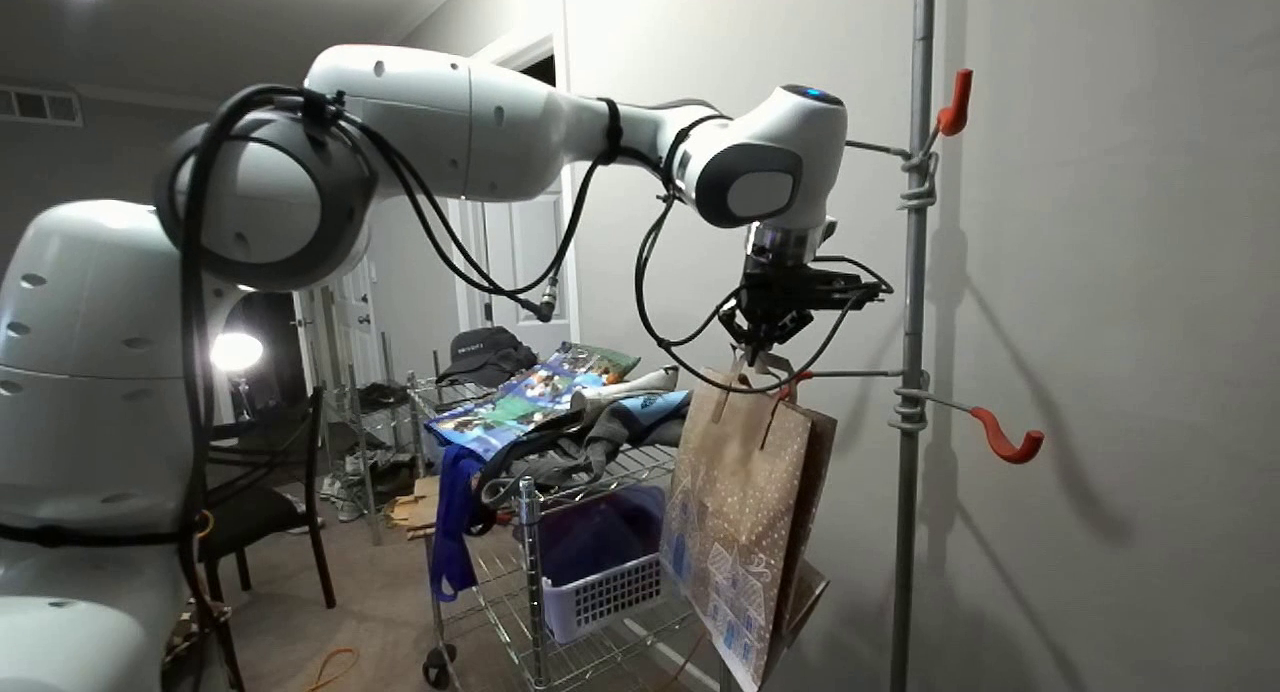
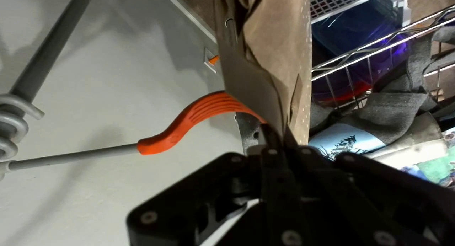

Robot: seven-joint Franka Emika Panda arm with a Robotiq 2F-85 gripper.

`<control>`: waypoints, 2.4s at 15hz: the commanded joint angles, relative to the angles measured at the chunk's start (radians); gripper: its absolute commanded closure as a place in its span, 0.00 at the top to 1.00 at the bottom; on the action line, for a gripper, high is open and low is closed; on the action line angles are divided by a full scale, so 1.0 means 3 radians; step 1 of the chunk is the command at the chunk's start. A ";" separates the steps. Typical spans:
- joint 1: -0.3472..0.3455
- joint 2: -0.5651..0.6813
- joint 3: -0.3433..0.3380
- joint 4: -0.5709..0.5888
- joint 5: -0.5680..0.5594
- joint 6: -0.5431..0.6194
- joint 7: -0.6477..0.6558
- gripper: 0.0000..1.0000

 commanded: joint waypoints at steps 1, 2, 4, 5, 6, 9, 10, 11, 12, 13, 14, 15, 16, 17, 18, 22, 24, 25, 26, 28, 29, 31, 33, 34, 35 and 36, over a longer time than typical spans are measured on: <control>-0.0040 0.0055 0.0075 0.0063 0.0032 0.0058 0.0116 0.04; -0.0042 0.0060 0.0082 0.0073 0.0042 0.0049 0.0127 0.04; -0.0046 0.0073 0.0102 0.0112 0.0065 -0.0014 0.0162 0.04; -0.0042 0.0071 0.0108 0.0112 0.0058 0.0000 0.0181 0.04; -0.0044 0.0079 0.0117 0.0125 0.0061 -0.0021 0.0194 0.04; -0.0054 0.0112 0.0134 0.0170 0.0073 -0.0084 0.0235 0.04; -0.0068 0.0135 0.0143 0.0210 0.0093 -0.0170 0.0229 0.04; -0.0081 0.0146 0.0154 0.0236 0.0106 -0.0256 0.0180 0.04; -0.0096 0.0167 0.0165 0.0278 0.0117 -0.0377 0.0105 0.04; -0.0104 0.0195 0.0174 0.0327 0.0125 -0.0487 0.0065 0.04; -0.0119 0.0246 0.0188 0.0407 0.0135 -0.0648 0.0024 0.04; -0.0104 0.0274 0.0186 0.0442 0.0103 -0.0661 0.0081 0.04; -0.0104 0.0307 0.0189 0.0480 0.0105 -0.0658 0.0137 0.04; -0.0109 0.0340 0.0194 0.0526 0.0111 -0.0650 0.0175 0.04; -0.0110 0.0363 0.0197 0.0558 0.0108 -0.0628 0.0212 0.04; -0.0036 0.0400 0.0120 0.0591 0.0103 -0.0322 0.0397 0.04; -0.0008 0.0384 0.0114 0.0527 0.0088 -0.0021 0.0426 0.04; 0.0007 0.0374 0.0114 0.0493 0.0068 0.0127 0.0419 0.04; 0.0030 0.0365 0.0113 0.0461 0.0032 0.0285 0.0396 0.04; 0.0071 0.0354 0.0110 0.0401 -0.0038 0.0482 0.0356 0.04; 0.0084 0.0355 0.0110 0.0384 -0.0062 0.0517 0.0363 0.04; 0.0103 0.0350 0.0107 0.0344 -0.0089 0.0533 0.0354 0.04; 0.0111 0.0345 0.0096 0.0319 -0.0113 0.0514 0.0354 0.29; 0.0109 0.0343 0.0090 0.0315 -0.0115 0.0498 0.0341 0.30; 0.0107 0.0335 0.0087 0.0310 -0.0120 0.0491 0.0347 0.35; 0.0105 0.0331 0.0085 0.0309 -0.0119 0.0493 0.0340 0.42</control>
